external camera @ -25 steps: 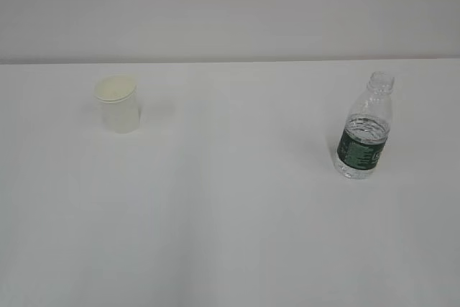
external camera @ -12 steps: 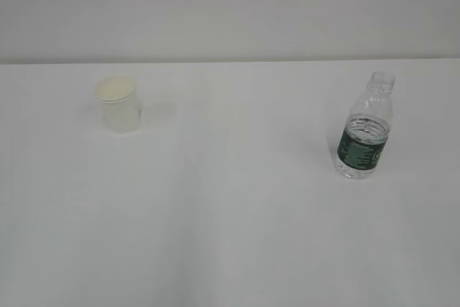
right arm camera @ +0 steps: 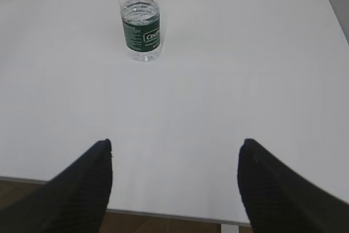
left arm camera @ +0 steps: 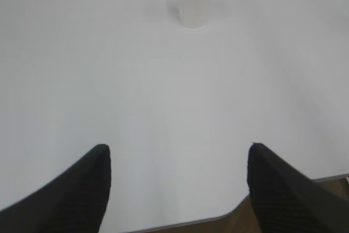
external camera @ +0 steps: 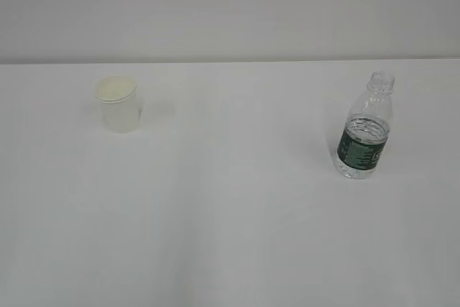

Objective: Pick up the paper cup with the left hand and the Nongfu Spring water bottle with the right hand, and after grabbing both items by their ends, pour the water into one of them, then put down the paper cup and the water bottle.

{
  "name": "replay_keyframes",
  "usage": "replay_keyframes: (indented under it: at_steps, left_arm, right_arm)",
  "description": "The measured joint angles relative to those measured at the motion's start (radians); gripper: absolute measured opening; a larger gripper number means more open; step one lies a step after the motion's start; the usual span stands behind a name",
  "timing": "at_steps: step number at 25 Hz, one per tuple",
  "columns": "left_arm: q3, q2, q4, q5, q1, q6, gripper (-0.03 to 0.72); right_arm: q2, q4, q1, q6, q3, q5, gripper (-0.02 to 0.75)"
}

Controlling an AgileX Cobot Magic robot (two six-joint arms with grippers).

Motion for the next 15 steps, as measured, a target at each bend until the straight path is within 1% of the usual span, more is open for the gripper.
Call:
replay_keyframes:
  at_steps: [15]
  left_arm:
    - [0.0,0.0,0.0,0.0,0.0,0.0,0.557]
  right_arm:
    - [0.0,0.0,0.0,-0.002,-0.002,-0.008,0.534]
